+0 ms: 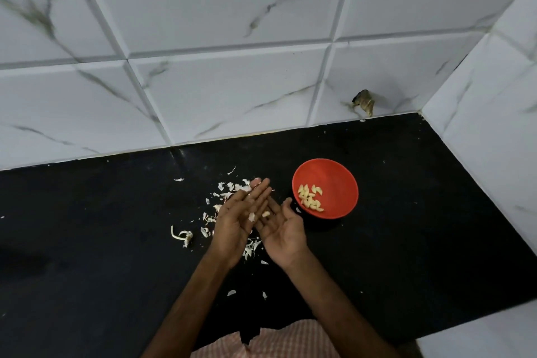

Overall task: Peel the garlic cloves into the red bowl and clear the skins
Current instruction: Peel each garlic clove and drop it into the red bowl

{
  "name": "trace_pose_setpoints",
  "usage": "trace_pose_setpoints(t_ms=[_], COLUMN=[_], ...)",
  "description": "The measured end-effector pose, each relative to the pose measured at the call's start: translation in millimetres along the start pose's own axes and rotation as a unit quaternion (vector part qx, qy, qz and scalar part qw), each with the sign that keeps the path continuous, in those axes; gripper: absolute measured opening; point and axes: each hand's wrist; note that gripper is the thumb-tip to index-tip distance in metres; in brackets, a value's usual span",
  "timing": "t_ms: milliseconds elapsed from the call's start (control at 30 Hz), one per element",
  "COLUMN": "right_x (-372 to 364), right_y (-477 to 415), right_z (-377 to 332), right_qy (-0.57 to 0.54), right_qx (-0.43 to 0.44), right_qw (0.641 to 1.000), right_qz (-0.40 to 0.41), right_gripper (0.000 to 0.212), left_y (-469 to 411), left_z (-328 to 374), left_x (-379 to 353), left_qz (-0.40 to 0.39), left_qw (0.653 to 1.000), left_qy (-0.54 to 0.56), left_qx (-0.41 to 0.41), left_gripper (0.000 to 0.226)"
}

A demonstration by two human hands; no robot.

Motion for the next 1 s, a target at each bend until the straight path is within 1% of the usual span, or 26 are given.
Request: trace_pose_setpoints(t_ms=[67, 133, 200, 267, 300, 333, 367, 433, 467, 500, 533, 567, 600, 633, 667, 700, 733, 767, 800, 833, 867, 900, 933, 967, 1000], right_x=[1.5, 5.5, 10.2, 15.6, 18.4, 21.3, 25.1, 32.5, 35.4, 38.0, 41.5, 46.3, 51.6, 56.5, 57.9, 57.7, 56.9, 57.8, 59.1, 60.2, 62.3, 65.0, 66.9, 69.1, 70.5], right_y=[-2.2, -5.4, -9.2, -15.4, -19.8, -23.8, -27.6, -35.1, -36.5, -37.8, -39.5, -42.5, -45.4, -47.9, -48.9, -48.4, -47.9, -48.0, -48.7, -50.6, -53.8, -57.3, -60.2, -62.4, -63.7], right_z=[-3.5, -6.6, -14.6, -30.4, -40.9, -52.1, -63.2, -81.1, -87.5, -90.5, -91.3, -89.8, -86.8, -80.9, -71.8, -60.1, -46.1, -30.8, -15.4, -1.5, 9.1, 17.2, 21.0, 22.6, 23.4], right_qy=[-0.005, -0.009, -0.012, 0.011, 0.039, 0.071, 0.108, 0.217, 0.286, 0.361, 0.444, 0.540, 0.643, 0.731, 0.786, 0.812, 0.823, 0.832, 0.845, 0.862, 0.881, 0.895, 0.903, 0.907, 0.907], right_qx=[0.004, 0.009, 0.024, 0.051, 0.070, 0.090, 0.110, 0.146, 0.161, 0.170, 0.182, 0.199, 0.222, 0.250, 0.285, 0.311, 0.311, 0.283, 0.237, 0.196, 0.171, 0.163, 0.166, 0.174, 0.182], right_qw=[1.000, 1.000, 1.000, 0.999, 0.997, 0.993, 0.987, 0.961, 0.938, 0.907, 0.865, 0.803, 0.715, 0.615, 0.532, 0.485, 0.474, 0.477, 0.473, 0.454, 0.423, 0.394, 0.374, 0.365, 0.365], right_qz=[-0.009, -0.008, -0.012, -0.008, 0.000, 0.016, 0.038, 0.090, 0.116, 0.135, 0.147, 0.153, 0.159, 0.159, 0.136, 0.090, 0.028, -0.031, -0.075, -0.109, -0.126, -0.130, -0.128, -0.119, -0.107], right_gripper=[0.061, 0.061, 0.062, 0.062, 0.062, 0.061, 0.057, 0.048, 0.043, 0.038, 0.035, 0.032, 0.030, 0.029, 0.029, 0.028, 0.027, 0.025, 0.025, 0.027, 0.031, 0.033, 0.034, 0.034, 0.032], left_y=[-1.9, -4.7, -6.8, -4.0, -0.4, 3.7, 8.2, 16.4, 19.3, 21.5, 22.8, 22.9, 22.0, 21.3, 20.8, 20.3, 20.3, 20.1, 19.7, 19.2, 18.5, 19.8, 20.6, 22.8, 24.7], left_z=[-1.2, -0.5, 0.8, 1.3, -0.1, -2.7, -5.9, -10.8, -12.8, -14.0, -14.5, -14.8, -14.0, -12.9, -11.4, -10.7, -10.1, -10.0, -10.4, -11.2, -12.5, -12.8, -14.2, -14.9, -15.2], left_x=[-1.5, 4.9, 18.9, 40.8, 53.6, 67.7, 81.8, 107.0, 114.9, 120.4, 122.8, 123.1, 120.7, 117.1, 113.6, 110.7, 108.4, 106.8, 107.2, 108.3, 109.2, 108.1, 108.1, 106.3, 106.4], left_qz=[0.000, 0.009, 0.058, 0.127, 0.146, 0.153, 0.149, 0.128, 0.116, 0.103, 0.087, 0.073, 0.067, 0.071, 0.084, 0.103, 0.123, 0.125, 0.116, 0.109, 0.097, 0.091, 0.089, 0.092, 0.090], left_qw=[1.000, 1.000, 0.996, 0.975, 0.953, 0.922, 0.881, 0.778, 0.733, 0.707, 0.690, 0.674, 0.653, 0.633, 0.617, 0.606, 0.600, 0.599, 0.602, 0.606, 0.610, 0.613, 0.617, 0.612, 0.604], left_qy=[0.016, 0.005, -0.054, -0.171, -0.256, -0.351, -0.448, -0.616, -0.670, -0.700, -0.719, -0.735, -0.754, -0.771, -0.782, -0.789, -0.791, -0.791, -0.790, -0.788, -0.786, -0.785, -0.781, -0.784, -0.791], left_qx=[0.004, -0.009, -0.038, -0.063, -0.064, -0.054, -0.036, -0.001, 0.008, 0.012, 0.014, 0.018, 0.022, 0.026, 0.029, 0.027, 0.017, 0.010, 0.008, 0.008, 0.012, 0.023, 0.031, 0.041, 0.044], left_gripper=[0.051, 0.047, 0.046, 0.045, 0.044, 0.042, 0.039, 0.028, 0.020, 0.012, 0.007, 0.013, 0.018, 0.024, 0.040, 0.058, 0.067, 0.067, 0.058, 0.040, 0.025, 0.027, 0.027, 0.027, 0.036])
Point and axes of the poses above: each hand's wrist, its own y-axis away from the middle knuckle, its own x-axis out of the back of the hand, z = x × y, and after that the axes turned 4 degrees about -z, right-handed
